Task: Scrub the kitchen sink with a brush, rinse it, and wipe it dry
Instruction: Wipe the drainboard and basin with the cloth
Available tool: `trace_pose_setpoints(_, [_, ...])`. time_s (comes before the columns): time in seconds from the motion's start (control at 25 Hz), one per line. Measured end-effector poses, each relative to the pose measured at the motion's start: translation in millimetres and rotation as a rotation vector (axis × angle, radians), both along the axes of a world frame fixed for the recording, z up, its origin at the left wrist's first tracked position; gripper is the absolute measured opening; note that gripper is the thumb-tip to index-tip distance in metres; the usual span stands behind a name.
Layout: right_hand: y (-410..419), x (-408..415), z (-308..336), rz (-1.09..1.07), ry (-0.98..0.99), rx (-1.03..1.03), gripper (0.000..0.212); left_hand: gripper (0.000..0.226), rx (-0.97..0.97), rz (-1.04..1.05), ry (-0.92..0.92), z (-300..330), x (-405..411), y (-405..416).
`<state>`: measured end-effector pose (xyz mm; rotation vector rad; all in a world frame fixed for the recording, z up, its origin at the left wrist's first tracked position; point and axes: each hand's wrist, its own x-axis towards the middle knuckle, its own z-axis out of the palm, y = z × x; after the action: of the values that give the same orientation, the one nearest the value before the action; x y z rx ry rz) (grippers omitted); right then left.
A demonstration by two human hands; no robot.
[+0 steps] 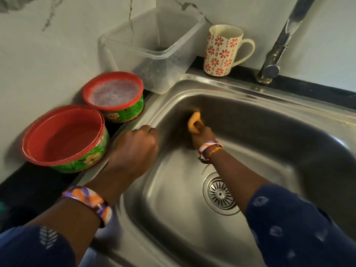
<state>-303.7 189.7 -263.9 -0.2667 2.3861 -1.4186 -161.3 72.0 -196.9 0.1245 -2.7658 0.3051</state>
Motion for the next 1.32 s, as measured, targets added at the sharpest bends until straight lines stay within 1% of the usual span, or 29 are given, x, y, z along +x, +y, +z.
trace_pose_setpoints(0.08, [-8, 7, -7, 0.322, 0.239, 0.168, 0.026, 0.031, 0.007, 0.001, -0.001, 0, -1, 1])
trace_pose_setpoints(0.16, [-1, 26, -2, 0.548, 0.388, 0.281, 0.025, 0.030, 0.013, 0.025, -0.012, 4, -1, 4])
trace_pose_setpoints(0.2, [4, 39, -1, 0.656, 0.411, 0.331, 0.028, 0.028, 0.017, 0.045, -0.035, 6, -1, 4])
trace_pose_setpoints(0.24, [14, 53, -4, 0.790, 0.401, 0.382, 0.033, 0.023, 0.047, 0.066, -0.059, 6, 0, 5])
trace_pose_setpoints(0.28, [27, 64, -7, 0.928, 0.351, 0.473, 0.039, 0.018, 0.071, 0.081, -0.068, 6, 0, 4])
trace_pose_setpoints(0.32, [42, 73, -13, 1.042, 0.258, 0.541, 0.043, 0.016, 0.077, 0.080, -0.057, 5, 0, 4])
trace_pose_setpoints(0.4, [71, 93, -22, 1.239, 0.133, 0.642, 0.048, 0.023, 0.060, 0.051, -0.058, 4, 0, 4])
trace_pose_setpoints(0.48, [90, 94, -21, 1.404, 0.047, 0.842, 0.045, 0.027, 0.032, 0.037, -0.045, 4, -1, 5])
trace_pose_setpoints(0.52, [96, 81, -16, 1.482, 0.049, 0.912, 0.038, 0.028, 0.016, 0.031, -0.034, 4, -2, 5])
trace_pose_setpoints(0.56, [101, 63, -9, 1.552, 0.168, 0.943, 0.032, 0.029, 0.008, 0.032, -0.036, 5, -2, 5])
trace_pose_setpoints(0.6, [107, 45, 2, 1.542, 0.241, 0.890, 0.034, 0.029, 0.009, 0.036, -0.044, 6, -1, 6])
trace_pose_setpoints(0.64, [110, 30, 12, 1.421, 0.122, 0.906, 0.037, 0.029, 0.014, 0.040, -0.050, 6, -1, 6])
trace_pose_setpoints(0.68, [107, 18, 27, 1.127, 0.004, 0.905, 0.042, 0.029, 0.021, 0.037, -0.049, 5, 0, 6])
trace_pose_setpoints(0.72, [105, 6, 39, 0.862, -0.047, 0.712, 0.048, 0.029, 0.034, 0.032, -0.046, 4, 0, 5])
trace_pose_setpoints(0.76, [100, 3, 51, 0.646, -0.077, 0.484, 0.048, 0.028, 0.048, 0.023, -0.039, 3, -1, 4])
trace_pose_setpoints(0.8, [93, 2, 57, 0.407, -0.133, 0.216, 0.043, 0.026, 0.056, 0.022, -0.035, 2, -1, 4])
trace_pose_setpoints(0.84, [84, 4, 57, 0.245, -0.216, 0.038, 0.037, 0.022, 0.057, 0.025, -0.032, 1, -1, 4])
trace_pose_setpoints(0.88, [70, 9, 56, 0.062, -0.361, -0.063, 0.032, 0.016, 0.046, 0.024, -0.021, 0, -1, 4])
trace_pose_setpoints(0.92, [54, 8, 49, -0.039, -0.523, -0.136, 0.030, 0.012, 0.033, 0.020, -0.007, -1, -2, 3])
trace_pose_setpoints(0.96, [38, 11, 43, -0.073, -0.652, -0.159, 0.030, 0.012, 0.026, 0.017, -0.004, -1, -2, 2])
trace_pose_setpoints(1.04, [9, 10, 37, -0.044, -0.746, -0.198, 0.031, 0.021, 0.018, 0.017, -0.016, -2, -2, 3])
trace_pose_setpoints(1.16, [-20, 6, 52, 0.002, -0.726, -0.183, 0.036, 0.027, -0.002, 0.021, 0.010, -1, -2, 3])
trace_pose_setpoints(1.2, [-25, 1, 59, 0.021, -0.688, -0.216, 0.038, 0.027, 0.000, 0.022, 0.016, -1, -2, 4])
trace_pose_setpoints(1.24, [-22, 1, 70, 0.017, -0.624, -0.281, 0.037, 0.027, 0.007, 0.023, 0.026, -2, -2, 4])
trace_pose_setpoints(1.28, [-17, -1, 82, -0.050, -0.632, -0.414, 0.034, 0.027, 0.022, 0.023, 0.031, -2, -2, 3])
trace_pose_setpoints(1.32, [-11, -4, 92, -0.098, -0.700, -0.596, 0.031, 0.026, 0.046, 0.021, 0.023, -1, -3, 2])
